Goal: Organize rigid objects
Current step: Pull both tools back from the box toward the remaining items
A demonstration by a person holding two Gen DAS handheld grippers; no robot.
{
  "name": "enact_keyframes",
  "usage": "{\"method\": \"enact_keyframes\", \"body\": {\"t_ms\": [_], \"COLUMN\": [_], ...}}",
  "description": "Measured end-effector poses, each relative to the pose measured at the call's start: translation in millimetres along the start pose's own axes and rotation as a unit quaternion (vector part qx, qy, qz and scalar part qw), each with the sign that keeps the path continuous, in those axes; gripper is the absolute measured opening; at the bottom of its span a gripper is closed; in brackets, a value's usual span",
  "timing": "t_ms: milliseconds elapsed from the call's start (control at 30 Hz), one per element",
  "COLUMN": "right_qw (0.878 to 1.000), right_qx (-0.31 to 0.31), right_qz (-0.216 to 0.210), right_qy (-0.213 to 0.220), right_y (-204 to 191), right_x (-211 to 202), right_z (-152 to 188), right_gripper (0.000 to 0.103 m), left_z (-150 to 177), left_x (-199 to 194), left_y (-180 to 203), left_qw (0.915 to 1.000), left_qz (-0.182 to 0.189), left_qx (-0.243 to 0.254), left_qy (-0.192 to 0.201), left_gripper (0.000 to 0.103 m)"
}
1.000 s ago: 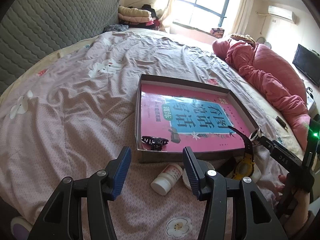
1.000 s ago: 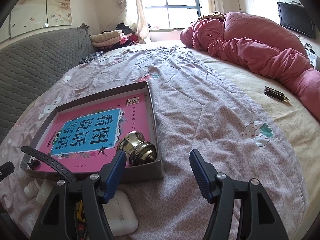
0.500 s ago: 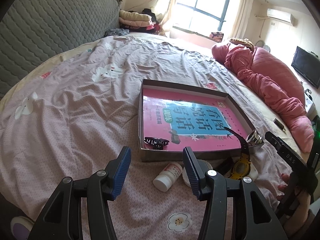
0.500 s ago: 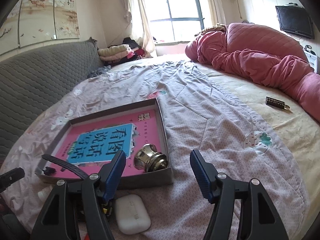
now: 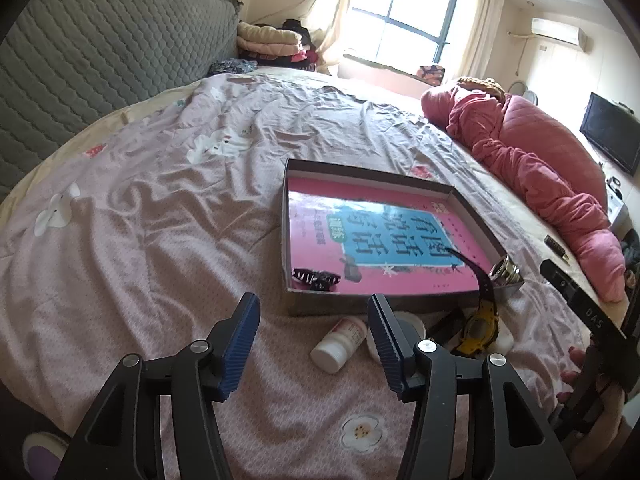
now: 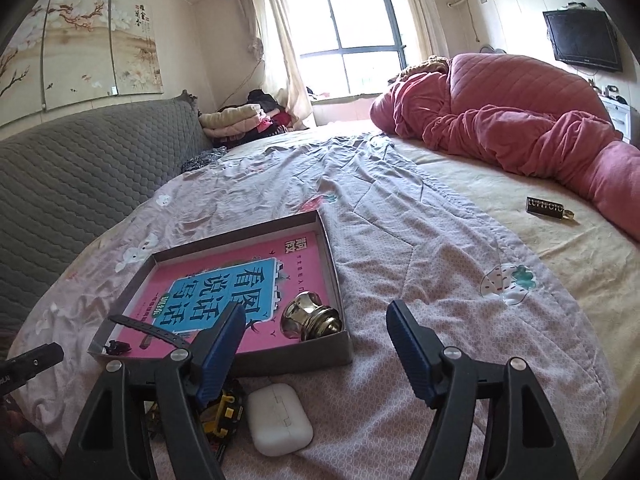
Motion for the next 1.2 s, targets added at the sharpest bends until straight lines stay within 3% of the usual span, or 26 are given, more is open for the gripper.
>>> {"method": "enact_keyframes", "body": {"t_ms": [133,1200], "right_qw": [1.000,0.998], "right_qx": [-0.007,-0.055], "right_qz": [0.000,-0.037], "right_qy": [-0.001,-0.015], "right_y": [-4,-40], "right_x": [-4,-47], "right_z": [2,25], "right_gripper": [0.072,0.072], "left_z": [3,30], "left_x": [-4,-33], "left_y": [2,31], "left_qw": [1.0000,0.9985], "left_qz": [0.001,0.017], "left_qx": [0.006,0.050], "left_qy": [0.000,-0.011], "left_gripper": [0.063,0.068]}}
Point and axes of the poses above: each gripper's, at about its wrist camera, not at the fingertips, and x roughly the way its jaws point, y to its right, z to its underside, the point moved 4 cm from there along x, roughly the way its jaws point, and after that the axes turned 7 degrees about y, right-handed, at the moved point
